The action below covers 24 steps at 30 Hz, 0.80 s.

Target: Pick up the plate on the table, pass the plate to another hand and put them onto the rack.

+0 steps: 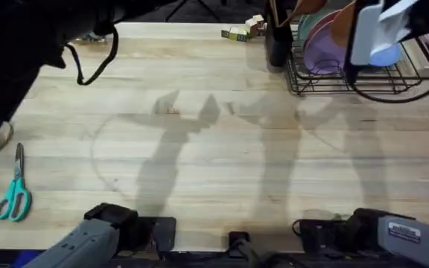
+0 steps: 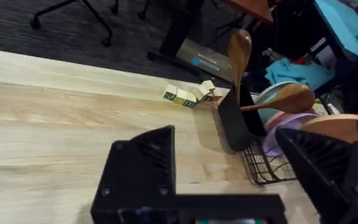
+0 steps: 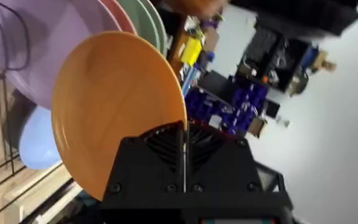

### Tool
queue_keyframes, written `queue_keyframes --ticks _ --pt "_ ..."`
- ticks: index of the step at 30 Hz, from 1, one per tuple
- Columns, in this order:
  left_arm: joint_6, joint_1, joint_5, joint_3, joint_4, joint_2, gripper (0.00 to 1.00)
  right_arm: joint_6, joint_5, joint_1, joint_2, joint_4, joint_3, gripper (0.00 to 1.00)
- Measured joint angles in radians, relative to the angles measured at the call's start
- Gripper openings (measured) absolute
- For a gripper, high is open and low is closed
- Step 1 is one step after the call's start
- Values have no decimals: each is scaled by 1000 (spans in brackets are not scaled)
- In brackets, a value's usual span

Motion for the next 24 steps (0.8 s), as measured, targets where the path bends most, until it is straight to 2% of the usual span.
queue_keyframes --ticks 7,24 --pt "0 0 0 0 0 0 993 -36 3 43 48 -1 0 26" --pt "0 0 0 0 0 0 993 -82 14 52 138 -53 0 28"
